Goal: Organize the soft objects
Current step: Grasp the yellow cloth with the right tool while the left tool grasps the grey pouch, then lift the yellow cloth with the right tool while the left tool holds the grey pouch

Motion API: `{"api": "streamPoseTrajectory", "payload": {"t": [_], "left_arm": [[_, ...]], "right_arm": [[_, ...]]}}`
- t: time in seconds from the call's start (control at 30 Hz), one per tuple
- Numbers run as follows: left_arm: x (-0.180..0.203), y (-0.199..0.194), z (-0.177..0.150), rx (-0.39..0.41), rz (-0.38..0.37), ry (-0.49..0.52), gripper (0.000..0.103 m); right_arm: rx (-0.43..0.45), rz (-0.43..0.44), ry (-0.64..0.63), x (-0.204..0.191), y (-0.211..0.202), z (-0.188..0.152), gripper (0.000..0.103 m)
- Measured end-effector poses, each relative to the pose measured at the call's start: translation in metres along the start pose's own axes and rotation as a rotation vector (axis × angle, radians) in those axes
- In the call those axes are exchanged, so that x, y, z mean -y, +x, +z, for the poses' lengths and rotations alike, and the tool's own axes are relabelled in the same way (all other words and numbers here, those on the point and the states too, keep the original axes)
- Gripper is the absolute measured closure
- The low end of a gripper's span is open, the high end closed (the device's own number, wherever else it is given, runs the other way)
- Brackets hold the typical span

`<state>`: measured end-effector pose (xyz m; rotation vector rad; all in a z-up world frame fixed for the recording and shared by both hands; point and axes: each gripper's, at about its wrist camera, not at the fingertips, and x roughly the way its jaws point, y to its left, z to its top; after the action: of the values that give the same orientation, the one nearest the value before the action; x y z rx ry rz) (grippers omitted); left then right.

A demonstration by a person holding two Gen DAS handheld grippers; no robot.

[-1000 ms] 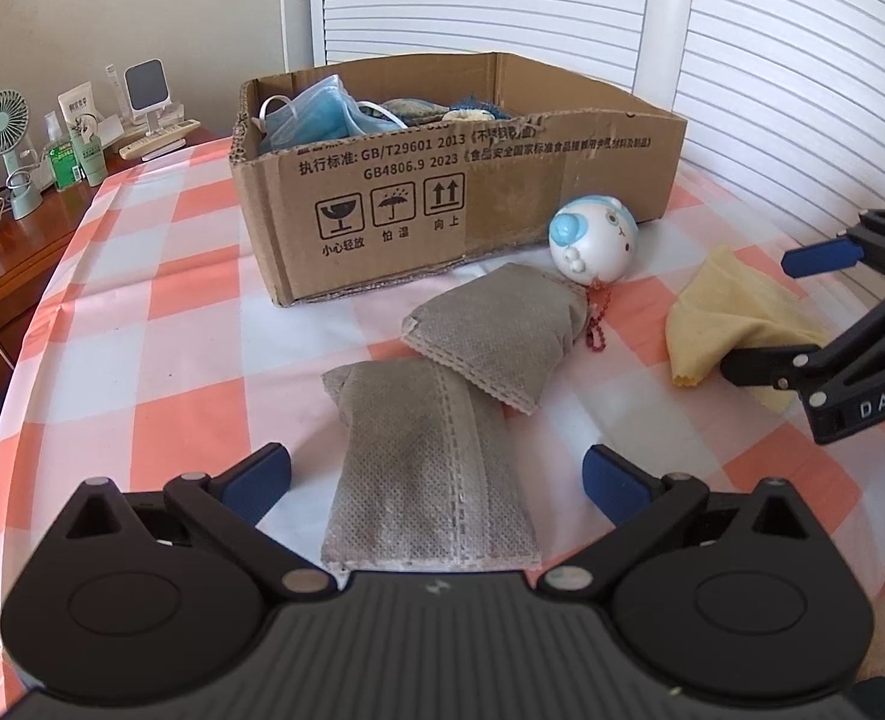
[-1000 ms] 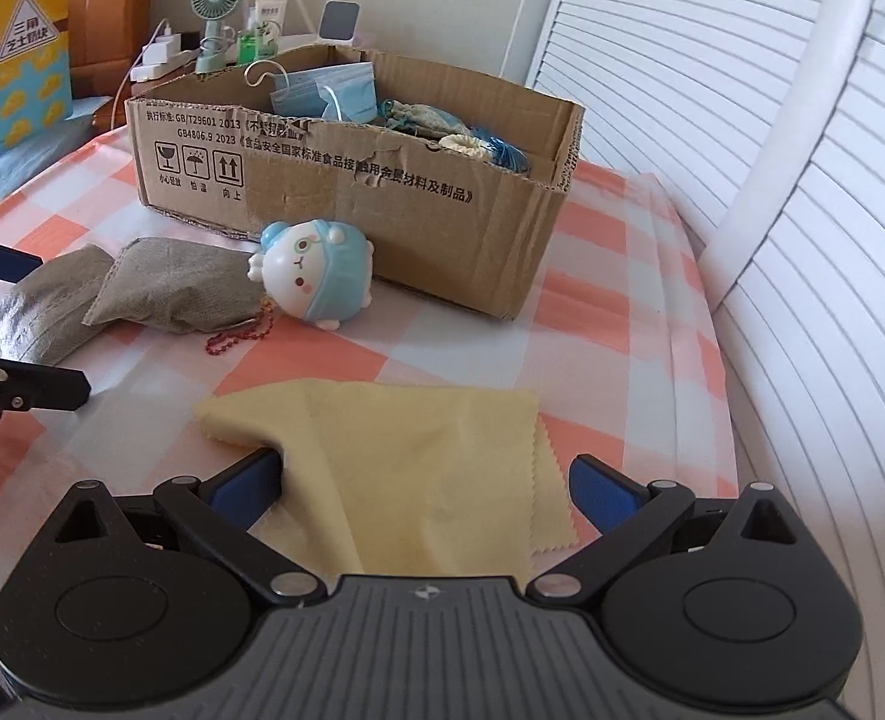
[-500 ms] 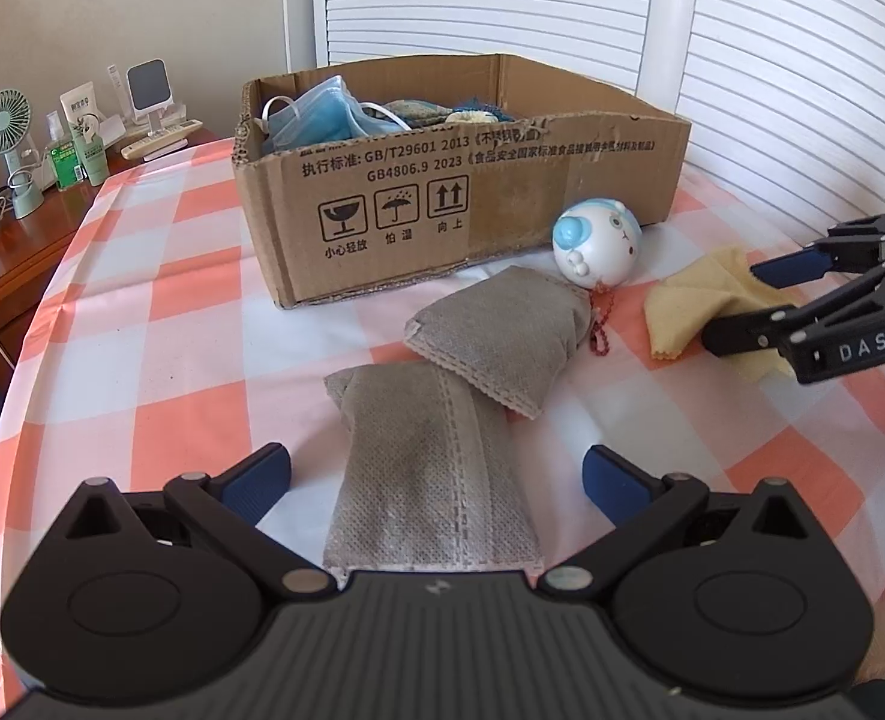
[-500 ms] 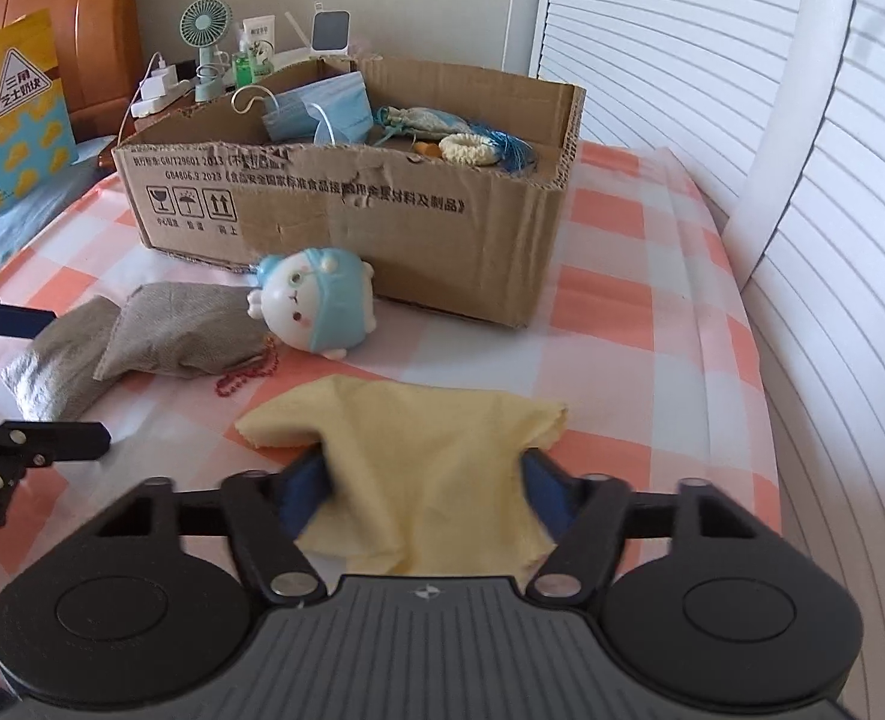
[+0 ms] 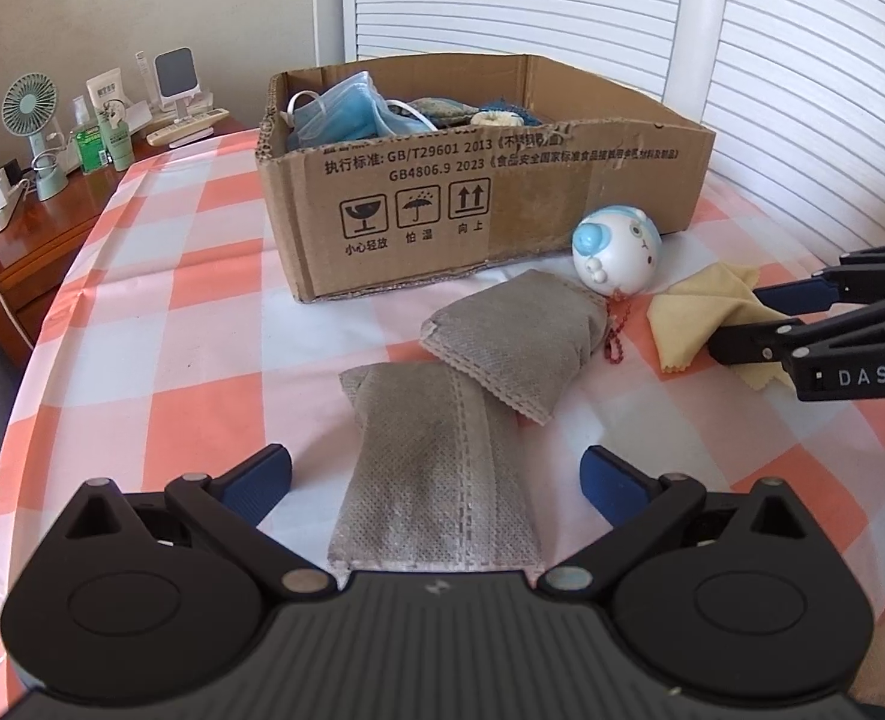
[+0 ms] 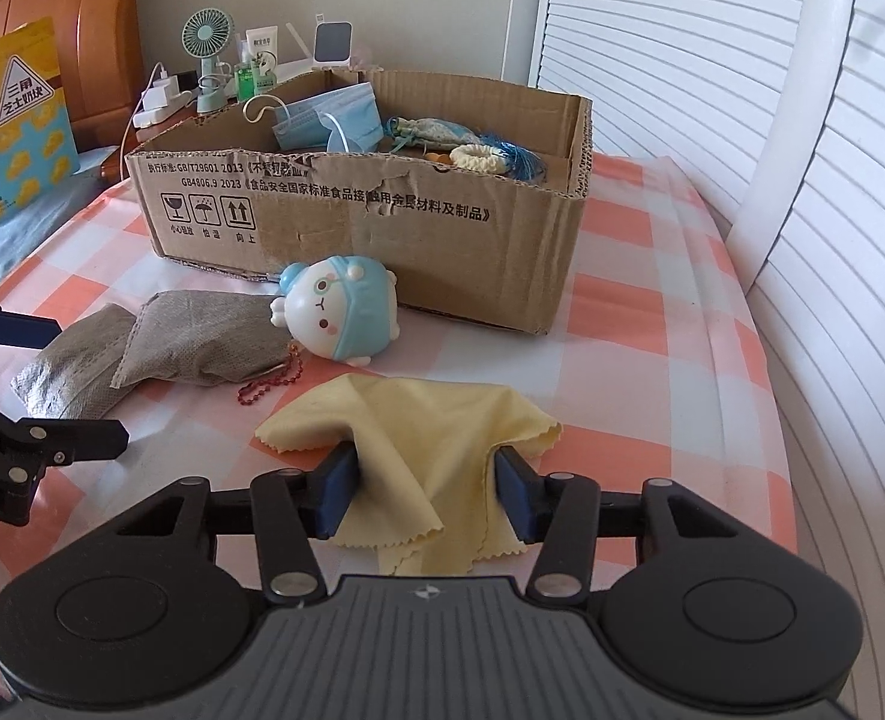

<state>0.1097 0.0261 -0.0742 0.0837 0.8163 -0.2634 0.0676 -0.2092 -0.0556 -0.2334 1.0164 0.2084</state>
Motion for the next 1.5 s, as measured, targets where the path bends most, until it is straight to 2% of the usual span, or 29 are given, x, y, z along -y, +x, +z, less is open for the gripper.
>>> {"api": "streamPoseTrajectory", "payload": {"t": [0.3,0.43,0.5,0.57,0.77,0.97,1.23,1.3,1.33,1.37,1.43,1.5], "left_arm": [[0.005,-0.004,0.005,0.009,0.065,-0.001,0.034],[0.004,-0.004,0.006,0.001,0.045,-0.014,0.051],[0.004,-0.005,0.007,0.001,0.034,-0.012,0.054],[0.004,-0.005,0.008,-0.003,0.028,-0.005,0.058],[-0.002,-0.009,0.01,-0.013,0.002,0.007,0.068],[-0.007,-0.018,0.012,-0.027,-0.032,0.044,0.072],[-0.015,-0.039,0.017,-0.004,-0.062,0.06,0.073],[-0.016,-0.045,0.019,0.01,-0.067,0.067,0.073],[-0.017,-0.048,0.021,0.017,-0.068,0.071,0.073],[-0.017,-0.051,0.022,0.024,-0.067,0.074,0.073],[-0.017,-0.055,0.024,0.036,-0.071,0.078,0.073],[-0.017,-0.058,0.025,0.042,-0.081,0.078,0.073]], "right_arm": [[0.004,-0.001,-0.002,0.0,-0.001,-0.001,0.047],[0.001,0.001,0.002,-0.001,-0.001,0.0,0.051],[-0.002,0.004,0.009,-0.001,-0.002,0.001,0.056],[-0.007,0.012,0.012,-0.002,-0.004,0.001,0.067],[-0.016,0.027,0.018,-0.002,-0.01,0.001,0.079],[0.008,0.038,0.011,-0.003,-0.027,0.005,0.08],[0.044,0.036,-0.023,-0.007,-0.052,0.013,0.08],[0.046,0.034,-0.024,-0.008,-0.053,0.013,0.078],[0.043,0.04,-0.02,-0.008,-0.052,0.013,0.067],[0.033,0.046,-0.016,-0.008,-0.05,0.012,0.046],[0.039,0.057,0.002,-0.006,-0.044,0.009,0.019],[0.026,0.084,0.021,-0.003,-0.035,0.006,0.017]]}}
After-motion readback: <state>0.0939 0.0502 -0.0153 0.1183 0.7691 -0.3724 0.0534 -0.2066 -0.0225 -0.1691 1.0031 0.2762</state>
